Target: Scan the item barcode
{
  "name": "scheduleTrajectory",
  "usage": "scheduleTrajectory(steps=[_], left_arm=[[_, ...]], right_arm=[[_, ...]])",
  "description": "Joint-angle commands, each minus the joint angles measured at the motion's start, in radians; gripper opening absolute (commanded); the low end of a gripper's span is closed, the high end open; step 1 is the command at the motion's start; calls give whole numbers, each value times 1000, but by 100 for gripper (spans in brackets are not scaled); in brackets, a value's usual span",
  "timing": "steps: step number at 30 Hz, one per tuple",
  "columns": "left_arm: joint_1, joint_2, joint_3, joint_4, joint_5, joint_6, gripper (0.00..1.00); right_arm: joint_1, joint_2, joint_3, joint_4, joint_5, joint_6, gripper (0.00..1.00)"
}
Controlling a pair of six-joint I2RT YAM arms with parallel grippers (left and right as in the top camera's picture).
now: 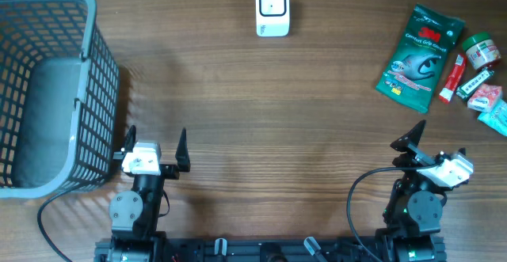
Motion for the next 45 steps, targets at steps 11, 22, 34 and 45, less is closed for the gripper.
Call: scheduleTrajectory(steps=[11, 22, 34, 45], left_arm=[[4, -7, -5, -2, 15, -6, 100], [4, -7, -5, -2, 15, -6, 100], [12, -10, -5, -2, 15, -6, 100], [48, -10, -5, -2, 15, -6, 100]], right_arm=[[6, -14, 0, -1, 21, -18, 100], [6, -14, 0, -1, 21, -18, 100], [6, -14, 0, -1, 21, -18, 100], [6, -14, 0, -1, 21, -18, 100]])
